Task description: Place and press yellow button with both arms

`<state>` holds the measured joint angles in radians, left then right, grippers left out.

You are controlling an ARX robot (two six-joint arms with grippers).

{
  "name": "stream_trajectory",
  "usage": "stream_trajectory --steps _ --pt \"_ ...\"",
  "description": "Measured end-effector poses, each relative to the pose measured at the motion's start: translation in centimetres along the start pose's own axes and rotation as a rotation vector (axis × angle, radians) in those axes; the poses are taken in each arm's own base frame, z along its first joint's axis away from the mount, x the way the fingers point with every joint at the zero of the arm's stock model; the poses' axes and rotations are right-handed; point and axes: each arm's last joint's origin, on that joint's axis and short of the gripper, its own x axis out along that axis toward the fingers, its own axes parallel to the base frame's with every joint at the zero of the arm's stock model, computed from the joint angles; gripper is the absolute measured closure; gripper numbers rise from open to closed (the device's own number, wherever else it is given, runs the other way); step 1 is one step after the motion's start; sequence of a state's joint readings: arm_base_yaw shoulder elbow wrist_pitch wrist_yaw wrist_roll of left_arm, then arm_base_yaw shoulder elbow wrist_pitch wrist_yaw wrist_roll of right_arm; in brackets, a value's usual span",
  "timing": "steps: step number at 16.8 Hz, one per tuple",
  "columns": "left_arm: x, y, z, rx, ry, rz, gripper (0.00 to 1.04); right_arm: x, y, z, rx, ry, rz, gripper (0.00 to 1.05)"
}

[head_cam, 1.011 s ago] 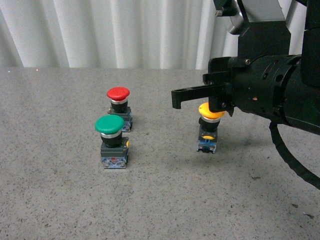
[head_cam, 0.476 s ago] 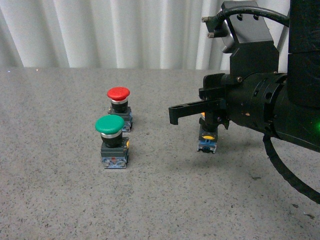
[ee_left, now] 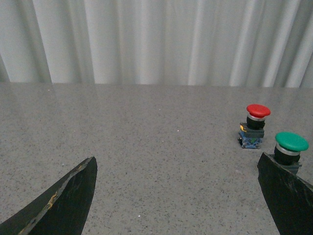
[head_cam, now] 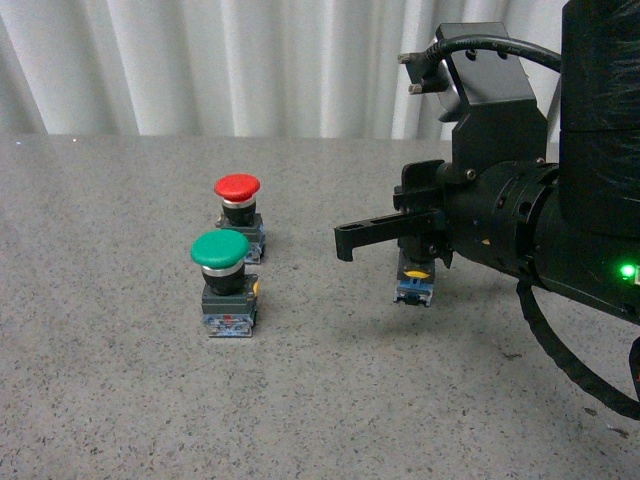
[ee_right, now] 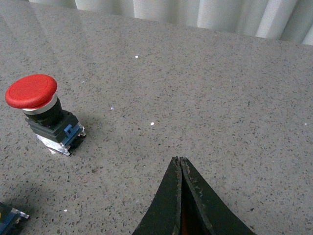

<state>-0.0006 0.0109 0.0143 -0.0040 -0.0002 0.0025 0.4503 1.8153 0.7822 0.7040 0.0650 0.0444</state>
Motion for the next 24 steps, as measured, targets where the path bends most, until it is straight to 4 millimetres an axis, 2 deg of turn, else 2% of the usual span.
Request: stream_trajectory --steps 7,11,13,15,17,20,22,24 --pt "0.0 0.0 0.0 0.000 0.000 0.000 0.07 0.1 0.0 -0.4 -0.003 0.027 0.001 1.03" --pt "0.0 0.0 0.0 0.000 0.000 0.000 0.07 -0.5 0.0 0.4 0.011 -0.041 0.006 1.03" --pt "0.0 0.0 0.0 0.000 0.000 0.000 0.07 -1.1 0.0 1.7 0.040 -0.121 0.020 1.03" --pt "0.0 0.0 0.0 0.000 0.000 0.000 0.07 -2.8 0.3 4.5 0.086 -0.288 0.066 1.03" --pt "0.0 0.0 0.0 0.000 0.000 0.000 0.07 -4.7 1.3 6.0 0.114 -0.355 0.120 1.03" --pt "0.0 0.0 0.0 0.000 0.000 0.000 0.07 -7.2 1.7 5.9 0.142 -0.349 0.154 1.03" --pt "0.0 0.0 0.0 0.000 0.000 0.000 0.07 -9.7 1.5 6.3 0.148 -0.383 0.160 1.03" --pt "0.0 0.0 0.0 0.000 0.000 0.000 0.07 -12.6 0.8 5.9 0.156 -0.408 0.155 1.03"
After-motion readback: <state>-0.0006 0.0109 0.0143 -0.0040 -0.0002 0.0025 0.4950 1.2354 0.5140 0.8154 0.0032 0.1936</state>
